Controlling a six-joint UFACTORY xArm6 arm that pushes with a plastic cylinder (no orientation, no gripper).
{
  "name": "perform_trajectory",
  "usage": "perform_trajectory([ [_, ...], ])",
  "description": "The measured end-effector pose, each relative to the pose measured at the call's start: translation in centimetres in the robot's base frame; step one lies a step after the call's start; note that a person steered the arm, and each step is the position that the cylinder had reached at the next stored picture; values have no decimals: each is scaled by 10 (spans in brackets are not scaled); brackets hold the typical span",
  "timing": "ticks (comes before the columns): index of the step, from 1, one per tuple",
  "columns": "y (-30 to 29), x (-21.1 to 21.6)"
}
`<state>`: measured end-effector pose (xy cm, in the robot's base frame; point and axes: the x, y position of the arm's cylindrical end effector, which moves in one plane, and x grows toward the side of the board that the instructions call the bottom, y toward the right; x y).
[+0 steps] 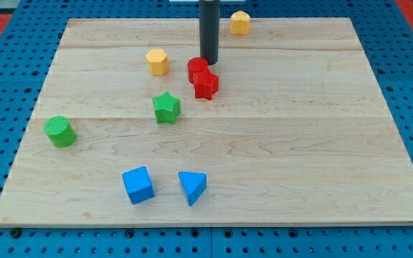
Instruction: Slide the yellow heart to the left side of the board
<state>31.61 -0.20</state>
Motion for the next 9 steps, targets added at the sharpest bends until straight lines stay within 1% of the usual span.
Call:
perform_trajectory([
  [1, 31, -13],
  [2, 104, -34],
  [3, 123, -54],
  [4, 131, -115],
  [5, 115, -123],
  [6, 1, -111],
  [7, -128, -101],
  [8, -215, -72],
  [9, -208, -108],
])
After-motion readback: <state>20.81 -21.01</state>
